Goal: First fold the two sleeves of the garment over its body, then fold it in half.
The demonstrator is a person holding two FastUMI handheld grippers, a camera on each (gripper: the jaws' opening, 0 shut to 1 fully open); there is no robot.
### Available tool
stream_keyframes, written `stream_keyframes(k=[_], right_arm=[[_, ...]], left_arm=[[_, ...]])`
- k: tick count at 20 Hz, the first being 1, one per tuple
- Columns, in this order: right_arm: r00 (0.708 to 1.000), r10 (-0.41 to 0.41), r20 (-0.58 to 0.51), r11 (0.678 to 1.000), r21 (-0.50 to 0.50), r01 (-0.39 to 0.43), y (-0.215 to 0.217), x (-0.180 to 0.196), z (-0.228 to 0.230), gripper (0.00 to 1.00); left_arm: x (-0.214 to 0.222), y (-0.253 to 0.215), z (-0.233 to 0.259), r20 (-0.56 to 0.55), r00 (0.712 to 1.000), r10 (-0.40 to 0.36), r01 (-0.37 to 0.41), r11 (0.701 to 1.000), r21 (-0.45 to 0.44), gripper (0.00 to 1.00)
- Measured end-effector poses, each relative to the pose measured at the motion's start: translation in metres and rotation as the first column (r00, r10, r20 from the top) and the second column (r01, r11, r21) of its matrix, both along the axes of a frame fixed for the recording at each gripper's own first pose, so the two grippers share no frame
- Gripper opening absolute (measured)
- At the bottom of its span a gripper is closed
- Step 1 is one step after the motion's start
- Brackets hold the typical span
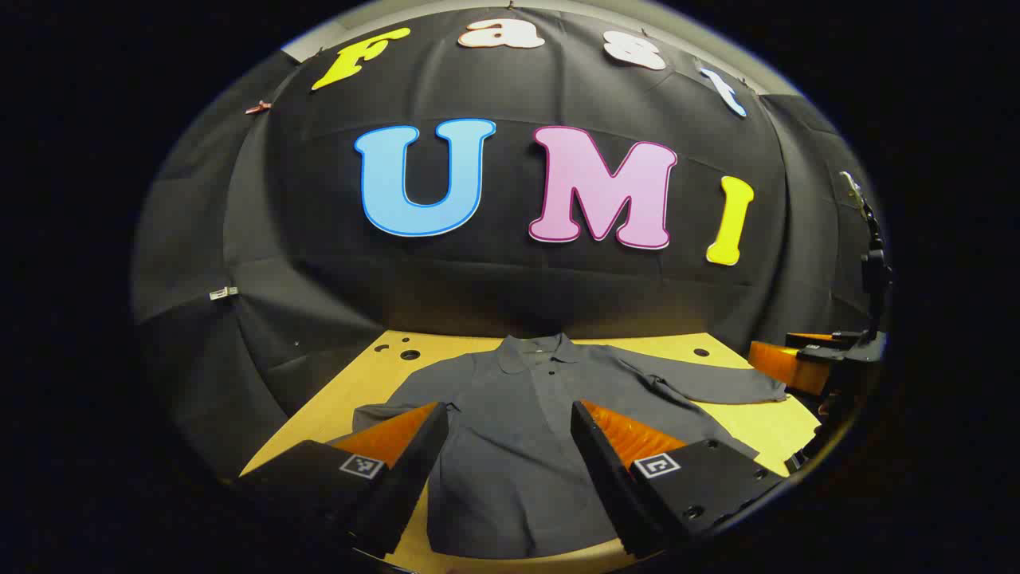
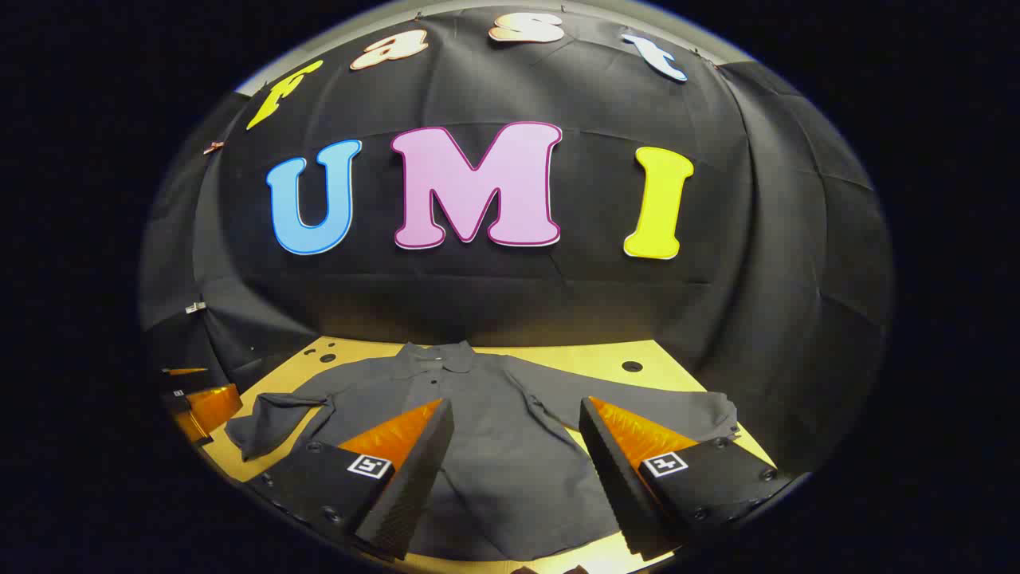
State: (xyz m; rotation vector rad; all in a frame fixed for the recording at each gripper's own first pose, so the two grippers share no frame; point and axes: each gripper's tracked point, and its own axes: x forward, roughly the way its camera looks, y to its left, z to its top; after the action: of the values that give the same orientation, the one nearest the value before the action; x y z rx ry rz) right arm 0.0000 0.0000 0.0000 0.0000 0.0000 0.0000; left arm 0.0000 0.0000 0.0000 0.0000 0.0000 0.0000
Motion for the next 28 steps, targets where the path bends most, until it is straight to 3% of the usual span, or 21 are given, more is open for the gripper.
stream_keyframes(k=[15,23,28], right_arm=[[1.000,0.012,0.002,1.000,0.006,-0.012,-0.015,0.005,0.005,0.98],[0.999,-0.010,-0.032,1.000,0.021,0.010,-0.062,0.023,-0.004,0.98],[0.994,-0.074,-0.079,0.996,0.036,0.077,-0.120,0.042,-0.019,0.98]], left_arm=[[-0.002,0.012,0.000,0.019,0.997,0.075,-0.076,0.997,0.013,0.98],[-0.003,0.001,-0.013,-0.010,0.994,0.113,-0.113,0.993,0.024,0.98],[0.000,-0.010,-0.032,-0.050,0.988,0.147,-0.146,0.989,0.025,0.98]])
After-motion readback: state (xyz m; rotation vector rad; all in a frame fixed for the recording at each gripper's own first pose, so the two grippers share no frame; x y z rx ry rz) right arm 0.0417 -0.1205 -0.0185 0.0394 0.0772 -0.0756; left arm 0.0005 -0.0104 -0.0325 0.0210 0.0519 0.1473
